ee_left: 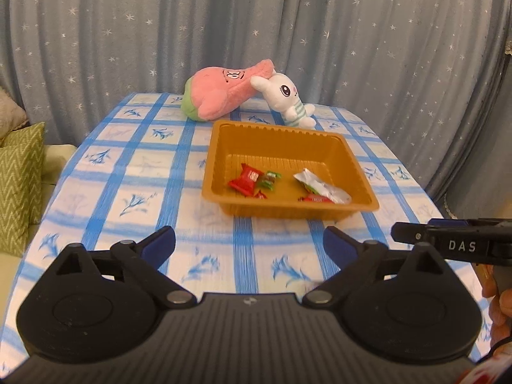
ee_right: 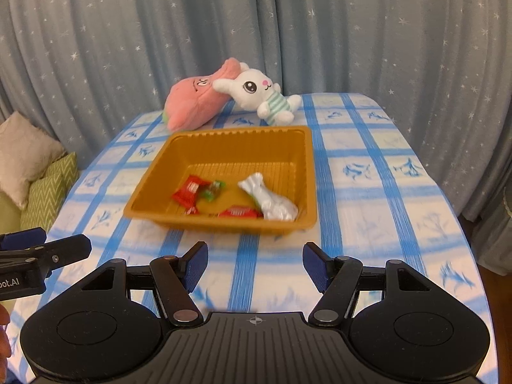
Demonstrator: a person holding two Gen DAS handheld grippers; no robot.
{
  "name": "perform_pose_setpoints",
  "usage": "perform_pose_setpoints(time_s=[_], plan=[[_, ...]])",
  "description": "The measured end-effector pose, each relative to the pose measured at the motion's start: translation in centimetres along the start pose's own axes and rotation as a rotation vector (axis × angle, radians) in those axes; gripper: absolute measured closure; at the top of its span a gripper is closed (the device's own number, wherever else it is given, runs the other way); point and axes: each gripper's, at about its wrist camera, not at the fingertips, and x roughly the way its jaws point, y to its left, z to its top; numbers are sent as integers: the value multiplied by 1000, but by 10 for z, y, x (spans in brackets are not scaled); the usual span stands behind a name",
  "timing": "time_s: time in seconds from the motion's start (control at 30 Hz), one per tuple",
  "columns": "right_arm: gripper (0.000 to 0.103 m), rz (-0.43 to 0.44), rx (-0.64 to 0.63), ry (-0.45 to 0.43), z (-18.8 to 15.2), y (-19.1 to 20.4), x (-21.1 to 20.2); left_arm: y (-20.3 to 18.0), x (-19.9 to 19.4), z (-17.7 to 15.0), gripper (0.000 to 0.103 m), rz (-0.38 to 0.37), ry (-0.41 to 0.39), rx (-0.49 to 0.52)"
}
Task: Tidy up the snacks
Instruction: 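Move both open tools back from the tray toward the remaining snacks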
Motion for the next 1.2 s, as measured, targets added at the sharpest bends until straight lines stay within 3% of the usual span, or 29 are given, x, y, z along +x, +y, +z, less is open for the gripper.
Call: perform_pose_setpoints(time_s=[0.5,1.2], plan=[[37,-12,47,19,-69,2,-61,7,-64,-50,0,45,6,-44],[37,-27,62,45,-101,0,-75,4,-65,-86,1,48,66,-45]])
